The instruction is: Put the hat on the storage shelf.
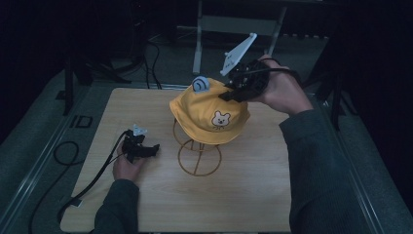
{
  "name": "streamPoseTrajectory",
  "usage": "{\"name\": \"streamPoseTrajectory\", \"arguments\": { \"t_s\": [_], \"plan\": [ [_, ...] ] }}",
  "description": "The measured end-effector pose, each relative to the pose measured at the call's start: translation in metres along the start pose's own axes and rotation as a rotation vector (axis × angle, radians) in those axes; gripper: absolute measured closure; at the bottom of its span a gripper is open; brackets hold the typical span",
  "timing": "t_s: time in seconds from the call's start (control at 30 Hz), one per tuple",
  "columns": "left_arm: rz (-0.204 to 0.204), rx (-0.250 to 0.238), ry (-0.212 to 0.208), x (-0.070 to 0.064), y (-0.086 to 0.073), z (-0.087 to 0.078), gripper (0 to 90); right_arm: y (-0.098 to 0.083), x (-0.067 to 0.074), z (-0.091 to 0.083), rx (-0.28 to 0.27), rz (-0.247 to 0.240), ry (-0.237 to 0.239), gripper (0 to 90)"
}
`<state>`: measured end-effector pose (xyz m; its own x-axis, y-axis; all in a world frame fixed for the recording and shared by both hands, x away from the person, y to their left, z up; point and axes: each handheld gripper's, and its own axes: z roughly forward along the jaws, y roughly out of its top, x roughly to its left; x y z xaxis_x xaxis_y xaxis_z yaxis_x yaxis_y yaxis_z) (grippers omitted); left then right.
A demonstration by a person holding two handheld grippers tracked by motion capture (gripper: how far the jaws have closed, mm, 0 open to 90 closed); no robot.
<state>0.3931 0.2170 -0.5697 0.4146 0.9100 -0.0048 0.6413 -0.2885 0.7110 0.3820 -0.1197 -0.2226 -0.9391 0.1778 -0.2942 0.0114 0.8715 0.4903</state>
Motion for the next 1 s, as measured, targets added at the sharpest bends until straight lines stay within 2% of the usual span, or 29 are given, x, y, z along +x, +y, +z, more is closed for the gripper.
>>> {"name": "streamPoseTrajectory", "arguments": {
  "t_s": [0.17,0.4,0.63,0.8,1.0],
  "plan": [
    [0.000,-0.001,0.001,0.000,0.000,0.000,15.3,0.016,0.002,0.017,0.047,-0.028,0.005,74.6],
    [0.000,0.001,-0.001,0.000,0.000,0.000,15.3,0.028,0.002,0.042,0.090,-0.031,0.025,73.5],
    [0.000,-0.001,0.000,0.000,0.000,0.000,15.3,0.036,0.008,0.058,0.085,-0.039,0.025,70.5],
    [0.000,-0.001,0.001,0.000,0.000,0.000,15.3,0.038,0.009,0.064,0.066,-0.029,-0.020,60.4],
    [0.000,-0.002,0.000,0.000,0.000,0.000,15.3,0.038,0.012,0.063,0.049,-0.035,0.002,59.4]
  ]
}}
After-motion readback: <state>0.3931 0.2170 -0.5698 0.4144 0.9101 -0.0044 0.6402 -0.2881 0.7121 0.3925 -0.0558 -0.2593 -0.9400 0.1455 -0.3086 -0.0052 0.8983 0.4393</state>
